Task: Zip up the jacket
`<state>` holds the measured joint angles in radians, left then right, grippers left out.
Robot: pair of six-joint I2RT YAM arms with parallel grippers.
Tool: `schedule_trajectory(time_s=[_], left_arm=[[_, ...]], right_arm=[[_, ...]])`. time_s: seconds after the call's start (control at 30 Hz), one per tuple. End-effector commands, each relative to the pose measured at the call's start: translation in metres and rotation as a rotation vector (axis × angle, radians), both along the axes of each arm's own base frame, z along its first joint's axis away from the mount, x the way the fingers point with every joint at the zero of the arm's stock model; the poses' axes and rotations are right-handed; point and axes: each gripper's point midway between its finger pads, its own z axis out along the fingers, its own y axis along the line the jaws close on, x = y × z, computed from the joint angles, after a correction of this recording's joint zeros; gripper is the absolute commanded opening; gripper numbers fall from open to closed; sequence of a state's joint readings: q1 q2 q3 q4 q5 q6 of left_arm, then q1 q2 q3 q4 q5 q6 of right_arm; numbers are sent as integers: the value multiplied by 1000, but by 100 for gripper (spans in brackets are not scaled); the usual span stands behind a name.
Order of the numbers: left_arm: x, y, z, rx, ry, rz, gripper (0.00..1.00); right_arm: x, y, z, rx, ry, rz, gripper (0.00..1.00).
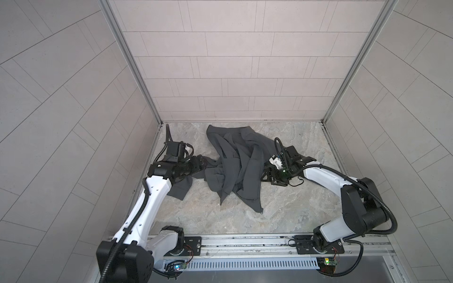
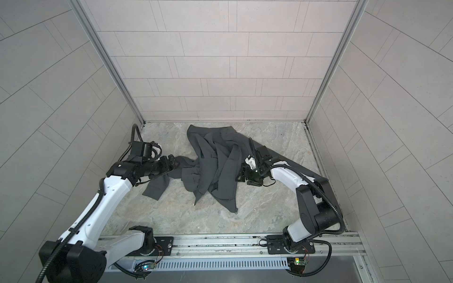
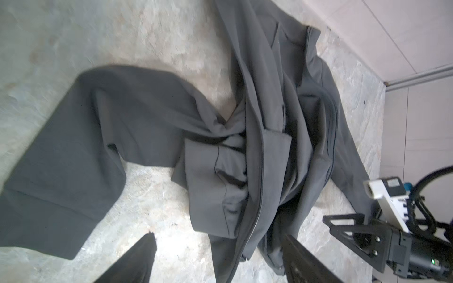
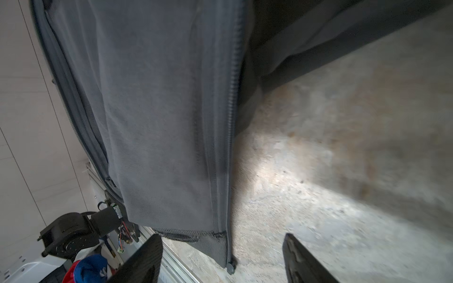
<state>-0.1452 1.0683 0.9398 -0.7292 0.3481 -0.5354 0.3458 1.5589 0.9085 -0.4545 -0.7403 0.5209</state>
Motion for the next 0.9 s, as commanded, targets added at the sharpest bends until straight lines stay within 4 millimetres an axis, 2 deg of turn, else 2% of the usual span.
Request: schedule_trajectory(time_s=[0.0,0.13,0.23,0.33,0.43,0.5,0.53,0.6,0.63,0.67,0.77,0.87], left_arm=[[-15,-6,-20,-20,57,3,86],[-17,-11,-27,-38,87,-14,86],[-14,-14,-24,-44,82,-31,86],[-11,-16,-19,-35,69,-42,86],[-10,-16,-20,-23,69,-41,86],[-10,-18,-21,-15,72,-46,86],[-10,-19,-22,-13,75,-51,86],[-10,-22,-22,-11,78,-63,86],[-10,-24,-22,-9,77,-69,86],[-10,-26,-21,-7,74,-76,86],[-11,-31,-17,24,61,-98,86],[-12,-34,-13,57,49,-119,86]], right_arm=[[6,29,2,80,-42,74,79],[11,37,-19,67,-10,89,80],[10,36,-33,46,17,99,80],[5,41,-37,49,24,116,78],[1,50,-29,88,11,127,70],[0,54,-19,112,-9,128,56],[-1,55,-15,117,-16,124,39],[-4,56,-5,127,-17,114,14],[-5,54,1,128,-17,110,5],[-6,52,7,118,-23,106,0],[-13,25,21,-14,-19,67,0],[-19,-27,37,-261,-32,-14,0]])
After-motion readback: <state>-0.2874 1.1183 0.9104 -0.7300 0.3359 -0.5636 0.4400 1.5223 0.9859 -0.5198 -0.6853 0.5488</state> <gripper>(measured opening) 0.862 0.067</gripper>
